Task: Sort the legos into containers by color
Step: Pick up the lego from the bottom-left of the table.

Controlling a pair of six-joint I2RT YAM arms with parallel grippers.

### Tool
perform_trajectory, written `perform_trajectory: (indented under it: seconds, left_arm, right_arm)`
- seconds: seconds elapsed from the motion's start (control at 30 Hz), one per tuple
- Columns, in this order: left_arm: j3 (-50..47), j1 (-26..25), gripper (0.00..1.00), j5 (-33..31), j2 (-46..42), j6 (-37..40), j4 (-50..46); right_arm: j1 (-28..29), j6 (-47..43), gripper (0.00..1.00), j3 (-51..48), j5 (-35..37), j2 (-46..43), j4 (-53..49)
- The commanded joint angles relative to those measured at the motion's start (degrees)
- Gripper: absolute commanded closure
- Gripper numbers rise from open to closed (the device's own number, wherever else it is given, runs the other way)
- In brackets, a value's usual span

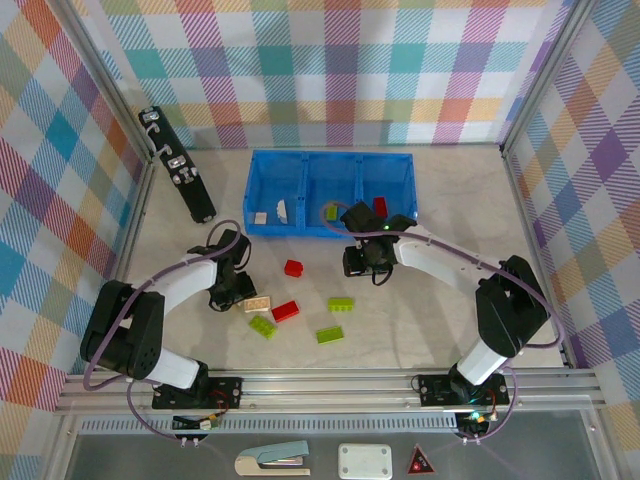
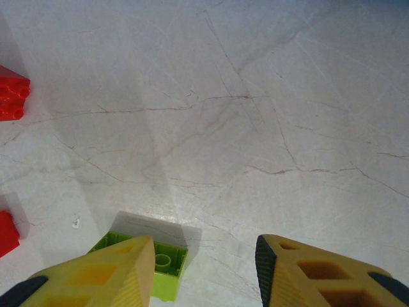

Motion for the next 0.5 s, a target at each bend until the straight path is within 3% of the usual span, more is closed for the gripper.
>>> perform_trajectory:
  seconds: [0.0,0.47]
  left_arm:
    - [0.4,-1.0,0.54,-0.7,1.2,-0.1,0.2]
    - [5.5,-2.5,0.62,-2.4,2.4,2.3,-2.3]
  right_arm:
    - [0.4,-0.3,0.53,-0.8,1.0,-2.4,-1.2]
    - [0.3,0.3,0.53,-2.0,2.3,-4.5,-2.1]
